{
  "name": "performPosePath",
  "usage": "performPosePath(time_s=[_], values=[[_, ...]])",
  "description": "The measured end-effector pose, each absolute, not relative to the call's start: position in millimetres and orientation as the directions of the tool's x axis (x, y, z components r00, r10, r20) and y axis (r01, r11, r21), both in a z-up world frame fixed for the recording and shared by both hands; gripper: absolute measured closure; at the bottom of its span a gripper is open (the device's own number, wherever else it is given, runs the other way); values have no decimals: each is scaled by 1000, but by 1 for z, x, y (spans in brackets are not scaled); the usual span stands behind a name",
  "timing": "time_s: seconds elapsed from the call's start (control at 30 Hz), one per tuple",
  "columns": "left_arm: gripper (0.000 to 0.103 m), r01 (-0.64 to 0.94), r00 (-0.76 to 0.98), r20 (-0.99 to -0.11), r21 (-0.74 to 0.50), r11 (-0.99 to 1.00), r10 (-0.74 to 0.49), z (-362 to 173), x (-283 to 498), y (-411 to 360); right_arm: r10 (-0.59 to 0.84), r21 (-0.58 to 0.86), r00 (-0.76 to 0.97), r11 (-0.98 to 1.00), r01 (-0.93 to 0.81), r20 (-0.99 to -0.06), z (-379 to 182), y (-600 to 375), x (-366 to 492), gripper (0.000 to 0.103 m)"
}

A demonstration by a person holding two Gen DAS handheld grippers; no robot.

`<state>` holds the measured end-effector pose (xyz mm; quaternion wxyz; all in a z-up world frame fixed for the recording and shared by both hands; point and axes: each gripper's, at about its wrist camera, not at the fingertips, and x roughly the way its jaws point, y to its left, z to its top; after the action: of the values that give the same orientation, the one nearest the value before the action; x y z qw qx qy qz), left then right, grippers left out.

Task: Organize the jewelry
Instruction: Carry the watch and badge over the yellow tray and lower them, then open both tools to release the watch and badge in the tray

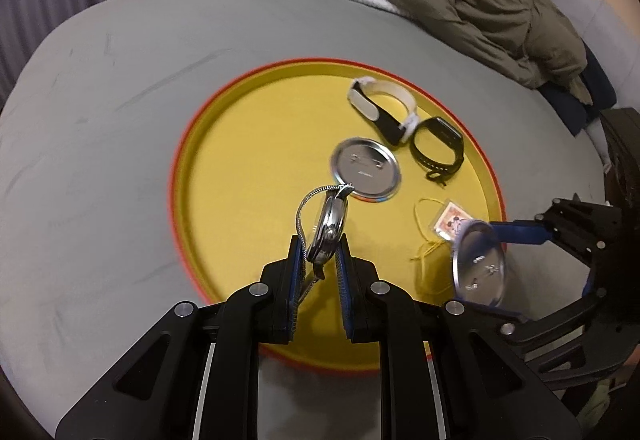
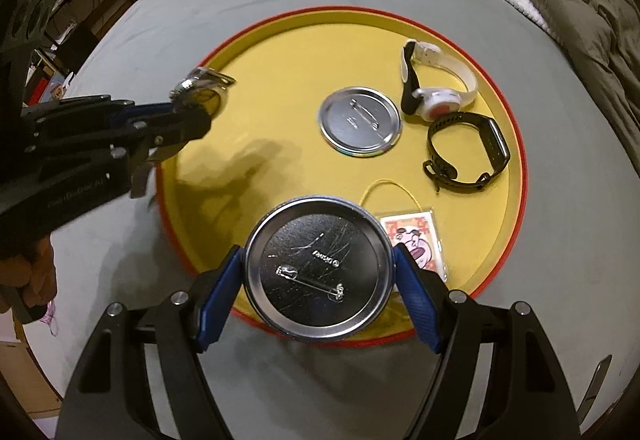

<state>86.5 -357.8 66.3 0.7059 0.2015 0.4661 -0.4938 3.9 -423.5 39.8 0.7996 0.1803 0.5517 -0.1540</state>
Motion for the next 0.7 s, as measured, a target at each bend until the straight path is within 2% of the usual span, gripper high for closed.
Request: performPosePath(time_s=[0.4,0.7], values=[[87,894,27,-891,-182,410,-454,44,58,-378,18,160,324,894,418,-946,14,-436,3,33],[88,894,7,-900,-190,407,-435,32,48,-374,23,141,303,918,372,-953,4,-441,13,33]])
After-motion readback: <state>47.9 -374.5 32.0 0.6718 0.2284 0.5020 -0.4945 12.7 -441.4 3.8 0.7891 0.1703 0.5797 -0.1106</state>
